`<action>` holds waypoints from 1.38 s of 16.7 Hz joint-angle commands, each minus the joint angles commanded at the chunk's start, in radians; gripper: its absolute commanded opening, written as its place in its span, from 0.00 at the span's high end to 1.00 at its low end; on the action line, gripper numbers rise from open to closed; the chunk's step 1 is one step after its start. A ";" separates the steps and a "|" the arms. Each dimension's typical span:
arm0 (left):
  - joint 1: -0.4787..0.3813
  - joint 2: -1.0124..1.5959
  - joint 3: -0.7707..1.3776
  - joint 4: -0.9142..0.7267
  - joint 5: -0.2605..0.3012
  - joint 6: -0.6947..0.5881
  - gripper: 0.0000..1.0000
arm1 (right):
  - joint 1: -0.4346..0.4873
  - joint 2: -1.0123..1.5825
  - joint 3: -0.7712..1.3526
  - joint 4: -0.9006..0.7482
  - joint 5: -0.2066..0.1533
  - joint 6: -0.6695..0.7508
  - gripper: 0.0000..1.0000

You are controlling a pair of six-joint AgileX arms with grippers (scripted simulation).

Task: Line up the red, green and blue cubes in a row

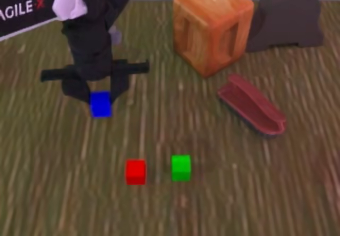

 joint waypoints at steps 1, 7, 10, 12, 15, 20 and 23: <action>0.000 0.000 0.000 0.000 0.000 0.000 1.00 | 0.000 0.000 0.000 0.000 0.000 0.000 0.00; -0.101 0.078 0.114 -0.062 -0.002 -0.078 1.00 | 0.000 0.000 0.000 0.000 0.000 0.000 0.00; -0.230 0.174 0.295 -0.148 -0.002 -0.183 1.00 | 0.000 0.000 0.000 0.000 0.000 0.000 0.00; -0.325 0.239 0.428 -0.209 -0.002 -0.260 1.00 | 0.000 0.000 0.000 0.000 0.000 0.000 0.00; -0.453 0.322 0.601 -0.288 -0.001 -0.366 1.00 | 0.000 0.000 0.000 0.000 0.000 0.000 0.00; -0.544 0.374 0.704 -0.340 -0.002 -0.441 1.00 | 0.000 0.000 0.000 0.000 0.000 0.000 0.00; -0.541 0.370 0.702 -0.337 -0.001 -0.439 1.00 | 0.000 0.000 0.000 0.000 0.000 0.000 0.00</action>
